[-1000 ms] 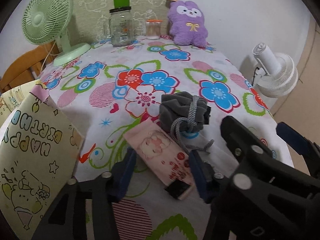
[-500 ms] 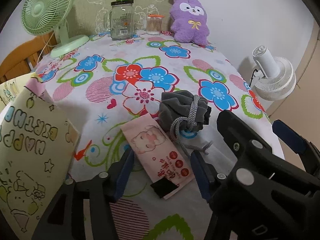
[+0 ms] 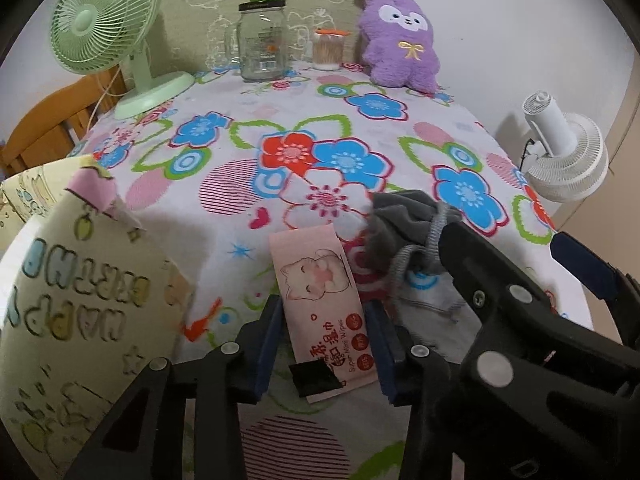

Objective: Organize soft objects
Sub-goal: 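Close the left gripper on the pink wipes pack while the right gripper grasps the grey pouch, then lift the pink pack with the left gripper while the right gripper carries the grey pouch over the box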

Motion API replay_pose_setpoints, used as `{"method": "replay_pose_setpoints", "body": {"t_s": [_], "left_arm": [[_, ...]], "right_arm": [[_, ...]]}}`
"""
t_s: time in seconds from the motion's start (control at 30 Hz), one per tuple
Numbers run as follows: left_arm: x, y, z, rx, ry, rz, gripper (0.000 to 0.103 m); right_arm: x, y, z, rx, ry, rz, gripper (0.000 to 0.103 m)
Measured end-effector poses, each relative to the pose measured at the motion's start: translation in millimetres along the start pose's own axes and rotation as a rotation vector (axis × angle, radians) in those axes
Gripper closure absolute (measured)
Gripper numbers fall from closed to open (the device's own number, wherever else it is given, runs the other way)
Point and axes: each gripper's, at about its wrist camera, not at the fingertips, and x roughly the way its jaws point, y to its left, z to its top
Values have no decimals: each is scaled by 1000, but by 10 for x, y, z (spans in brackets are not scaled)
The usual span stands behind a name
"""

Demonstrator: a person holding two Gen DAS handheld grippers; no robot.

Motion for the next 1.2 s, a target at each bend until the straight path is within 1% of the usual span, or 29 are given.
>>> {"method": "replay_pose_setpoints", "body": {"t_s": [0.07, 0.2, 0.3, 0.33, 0.37, 0.4, 0.47, 0.5, 0.57, 0.6, 0.67, 0.77, 0.93, 1.2], "left_arm": [[7, 38, 8, 3, -4, 14, 60], [30, 87, 24, 8, -7, 15, 60], [49, 82, 25, 15, -15, 16, 61], [47, 76, 23, 18, -18, 19, 61], [49, 76, 25, 20, -20, 19, 61], [50, 77, 25, 22, -21, 18, 61], [53, 90, 29, 21, -20, 12, 61], [52, 91, 29, 24, -21, 12, 61], [51, 88, 27, 29, -25, 14, 61], [49, 84, 26, 32, -27, 15, 61], [46, 77, 22, 37, -30, 18, 62], [33, 62, 10, 44, -32, 18, 62], [-20, 9, -46, 69, -34, -4, 62], [-173, -111, -126, 114, -60, -31, 63]], "right_arm": [[42, 48, 12, -9, 3, 11, 7], [154, 129, 41, -21, 17, 36, 7], [222, 183, 53, -44, 11, 24, 8], [252, 202, 56, -55, 15, 25, 10], [289, 223, 60, -67, 24, 30, 16], [315, 231, 60, -71, 31, 37, 18], [359, 229, 59, -62, 55, 71, 26], [371, 226, 53, -52, 63, 81, 28], [390, 232, 46, -55, 81, 93, 42], [390, 235, 41, -57, 83, 90, 43], [382, 239, 34, -58, 83, 77, 52], [362, 223, 15, -57, 88, 64, 58], [289, 180, -36, -45, 93, 53, 61], [94, 74, -132, 8, 96, 44, 63]]}}
